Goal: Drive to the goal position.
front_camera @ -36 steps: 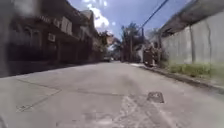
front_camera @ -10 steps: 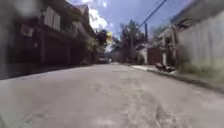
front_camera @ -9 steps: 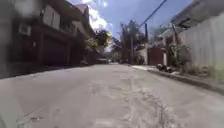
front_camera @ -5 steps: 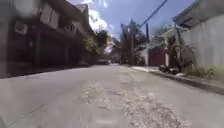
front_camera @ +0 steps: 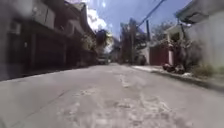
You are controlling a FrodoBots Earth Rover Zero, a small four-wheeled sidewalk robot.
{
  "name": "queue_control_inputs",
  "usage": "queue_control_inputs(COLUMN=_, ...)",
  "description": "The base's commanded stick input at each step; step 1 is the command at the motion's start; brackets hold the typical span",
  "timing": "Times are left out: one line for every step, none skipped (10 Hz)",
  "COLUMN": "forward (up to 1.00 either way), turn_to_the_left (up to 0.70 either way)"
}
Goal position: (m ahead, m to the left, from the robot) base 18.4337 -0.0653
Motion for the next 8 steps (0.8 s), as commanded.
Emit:
queue_control_inputs(forward=0.98, turn_to_the_left=0.00)
queue_control_inputs(forward=0.98, turn_to_the_left=0.00)
queue_control_inputs(forward=0.98, turn_to_the_left=0.00)
queue_control_inputs(forward=0.98, turn_to_the_left=-0.11)
queue_control_inputs(forward=0.98, turn_to_the_left=-0.03)
queue_control_inputs(forward=0.98, turn_to_the_left=0.00)
queue_control_inputs(forward=0.98, turn_to_the_left=0.00)
queue_control_inputs(forward=0.98, turn_to_the_left=0.00)
